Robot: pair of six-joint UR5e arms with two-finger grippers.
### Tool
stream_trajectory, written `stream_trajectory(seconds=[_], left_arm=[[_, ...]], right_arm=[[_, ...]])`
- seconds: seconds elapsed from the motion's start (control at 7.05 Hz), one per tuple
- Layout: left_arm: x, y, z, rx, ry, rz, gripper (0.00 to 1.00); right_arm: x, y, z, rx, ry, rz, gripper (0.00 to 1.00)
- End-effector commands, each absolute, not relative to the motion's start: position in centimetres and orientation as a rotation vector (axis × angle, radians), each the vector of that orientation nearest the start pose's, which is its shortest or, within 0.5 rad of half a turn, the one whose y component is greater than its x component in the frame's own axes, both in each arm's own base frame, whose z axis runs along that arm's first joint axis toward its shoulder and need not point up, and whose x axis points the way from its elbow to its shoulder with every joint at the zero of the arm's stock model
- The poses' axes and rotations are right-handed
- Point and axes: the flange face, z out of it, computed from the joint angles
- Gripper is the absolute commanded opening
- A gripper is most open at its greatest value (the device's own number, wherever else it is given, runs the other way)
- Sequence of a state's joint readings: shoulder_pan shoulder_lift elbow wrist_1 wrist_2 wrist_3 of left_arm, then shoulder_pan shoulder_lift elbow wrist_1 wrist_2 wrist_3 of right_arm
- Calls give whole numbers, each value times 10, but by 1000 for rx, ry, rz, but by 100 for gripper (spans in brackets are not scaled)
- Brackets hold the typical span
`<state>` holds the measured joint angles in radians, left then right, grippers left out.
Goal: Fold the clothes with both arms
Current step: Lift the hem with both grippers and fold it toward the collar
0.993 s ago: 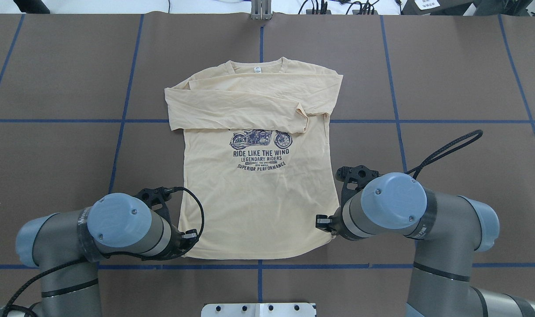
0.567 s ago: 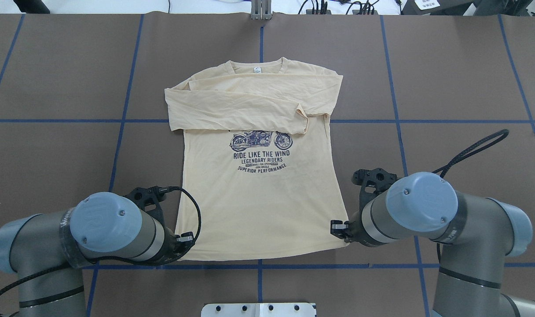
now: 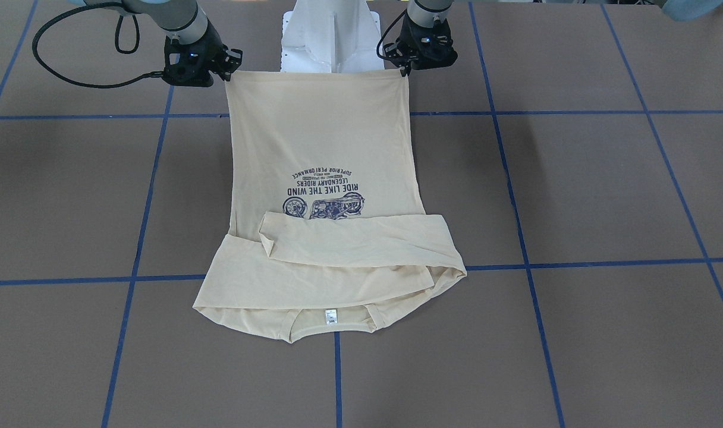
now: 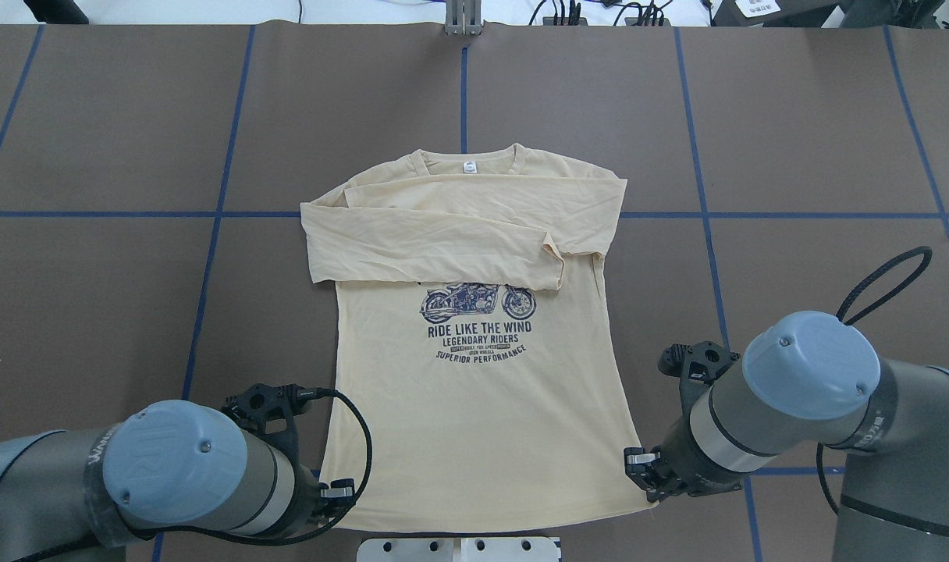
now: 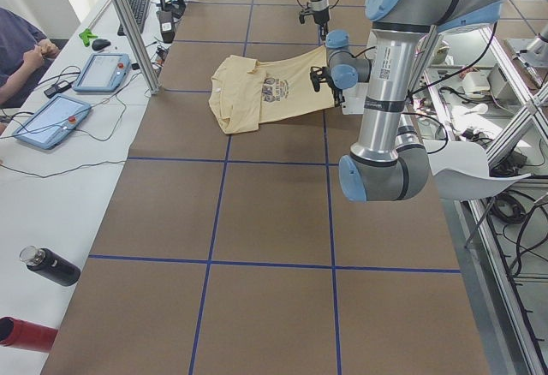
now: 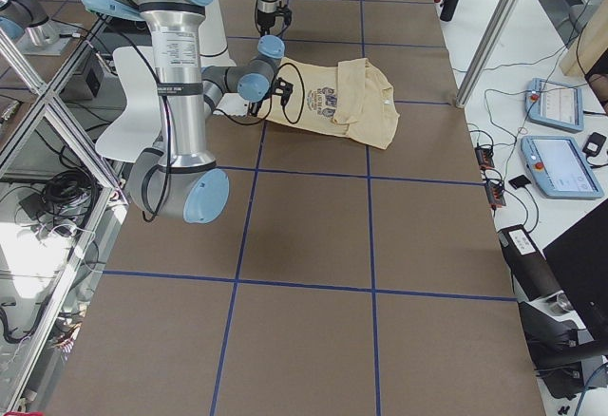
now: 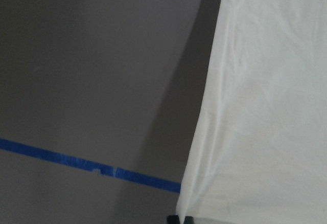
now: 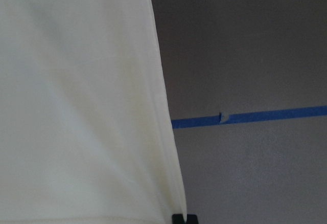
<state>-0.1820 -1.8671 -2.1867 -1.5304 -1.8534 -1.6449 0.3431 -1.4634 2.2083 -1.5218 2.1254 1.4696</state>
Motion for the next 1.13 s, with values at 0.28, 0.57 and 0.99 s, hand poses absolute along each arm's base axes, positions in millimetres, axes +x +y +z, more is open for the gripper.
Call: stream_trajectory(seconds=[0.28,0.57,0.99], left_arm=[[429,-279,219,-109,954,-228,0],[392,-360,200,-32,991,-333,0],[355,-482,210,98,924,-369,0]], right_arm=[[-391,-332,266,-190,-969,139,0],[-386,-400,255,-87,-982,151,0],[-336,-488,240,45,-987,216,0]])
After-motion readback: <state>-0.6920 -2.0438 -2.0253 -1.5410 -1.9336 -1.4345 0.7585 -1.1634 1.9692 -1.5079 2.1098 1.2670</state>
